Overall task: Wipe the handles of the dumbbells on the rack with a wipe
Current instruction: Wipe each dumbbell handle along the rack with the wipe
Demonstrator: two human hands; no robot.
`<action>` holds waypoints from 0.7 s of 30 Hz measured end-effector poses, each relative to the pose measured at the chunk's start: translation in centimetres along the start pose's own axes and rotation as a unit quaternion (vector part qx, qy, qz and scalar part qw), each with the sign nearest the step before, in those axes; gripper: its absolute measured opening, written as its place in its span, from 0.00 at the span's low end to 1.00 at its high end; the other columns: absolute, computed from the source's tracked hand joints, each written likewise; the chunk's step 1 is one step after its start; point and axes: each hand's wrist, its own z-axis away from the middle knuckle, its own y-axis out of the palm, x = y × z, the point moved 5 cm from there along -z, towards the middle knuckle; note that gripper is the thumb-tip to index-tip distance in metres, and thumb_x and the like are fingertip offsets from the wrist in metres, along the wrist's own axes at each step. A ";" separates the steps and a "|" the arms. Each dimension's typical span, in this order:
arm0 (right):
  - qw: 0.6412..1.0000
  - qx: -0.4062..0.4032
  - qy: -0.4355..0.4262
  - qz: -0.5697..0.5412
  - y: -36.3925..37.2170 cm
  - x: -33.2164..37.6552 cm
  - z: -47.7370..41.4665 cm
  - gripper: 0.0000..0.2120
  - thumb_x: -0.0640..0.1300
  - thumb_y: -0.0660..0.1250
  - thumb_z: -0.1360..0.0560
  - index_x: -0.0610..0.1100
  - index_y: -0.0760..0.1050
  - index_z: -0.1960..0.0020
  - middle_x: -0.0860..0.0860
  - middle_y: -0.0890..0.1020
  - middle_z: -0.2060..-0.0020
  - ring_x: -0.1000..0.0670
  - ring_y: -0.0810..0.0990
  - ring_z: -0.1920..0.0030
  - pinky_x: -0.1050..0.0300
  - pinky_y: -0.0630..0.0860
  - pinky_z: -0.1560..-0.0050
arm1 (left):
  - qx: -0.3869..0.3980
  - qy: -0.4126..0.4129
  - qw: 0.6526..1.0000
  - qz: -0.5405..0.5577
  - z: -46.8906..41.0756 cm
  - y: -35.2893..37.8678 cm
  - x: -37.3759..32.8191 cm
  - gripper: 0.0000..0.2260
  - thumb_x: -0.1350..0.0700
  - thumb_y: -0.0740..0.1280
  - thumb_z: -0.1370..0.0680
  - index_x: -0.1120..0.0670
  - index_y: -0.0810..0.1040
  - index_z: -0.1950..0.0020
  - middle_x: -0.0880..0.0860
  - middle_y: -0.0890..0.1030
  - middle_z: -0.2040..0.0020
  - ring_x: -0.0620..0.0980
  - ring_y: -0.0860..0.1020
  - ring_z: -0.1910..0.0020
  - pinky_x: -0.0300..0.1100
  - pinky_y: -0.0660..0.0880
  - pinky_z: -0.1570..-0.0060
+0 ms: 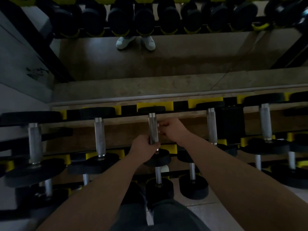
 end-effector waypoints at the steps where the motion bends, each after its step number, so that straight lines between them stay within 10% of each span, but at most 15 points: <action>1: 0.998 0.027 0.000 0.052 0.1 -0.3 0.2 0.07 0.36 0.68 0.23 0.39 0.84 0.50 0.39 0.85 0.55 0.44 0.84 0.55 0.45 0.81 0.48 | 0.008 0.005 1.000 0.002 0.0 -0.1 -0.1 0.08 0.50 0.72 0.23 0.54 0.81 0.53 0.49 0.80 0.59 0.49 0.80 0.55 0.35 0.69 0.65; 5: 0.975 0.125 0.027 0.183 1.1 -1.5 0.8 0.06 0.33 0.69 0.27 0.35 0.83 0.51 0.36 0.84 0.53 0.41 0.84 0.55 0.42 0.83 0.47 | 0.029 0.015 0.999 0.004 -0.4 -0.7 -0.2 0.09 0.45 0.72 0.24 0.49 0.82 0.49 0.47 0.82 0.57 0.45 0.80 0.55 0.34 0.70 0.64; 11: 0.979 -0.083 0.046 -0.181 0.0 0.8 -1.4 0.09 0.34 0.66 0.22 0.45 0.82 0.50 0.44 0.85 0.50 0.44 0.83 0.47 0.45 0.81 0.41 | 0.016 0.023 0.997 -0.069 -0.3 -0.9 -0.6 0.09 0.45 0.72 0.24 0.50 0.82 0.53 0.43 0.76 0.62 0.36 0.71 0.66 0.29 0.62 0.70; 17: 0.987 0.088 0.048 0.127 1.8 -2.5 1.3 0.08 0.35 0.67 0.23 0.34 0.82 0.48 0.36 0.84 0.53 0.36 0.83 0.50 0.48 0.80 0.50 | 0.006 0.024 0.999 -0.030 0.2 -1.0 -0.5 0.09 0.45 0.73 0.25 0.48 0.79 0.53 0.40 0.74 0.64 0.36 0.71 0.65 0.30 0.63 0.71; 21: 0.994 0.021 0.060 0.089 1.5 -2.7 0.7 0.05 0.37 0.69 0.27 0.39 0.85 0.57 0.41 0.85 0.60 0.40 0.85 0.54 0.39 0.83 0.50 | 0.010 0.023 1.000 0.014 0.3 -1.2 -0.1 0.09 0.46 0.75 0.26 0.47 0.81 0.51 0.39 0.77 0.62 0.40 0.78 0.60 0.30 0.67 0.68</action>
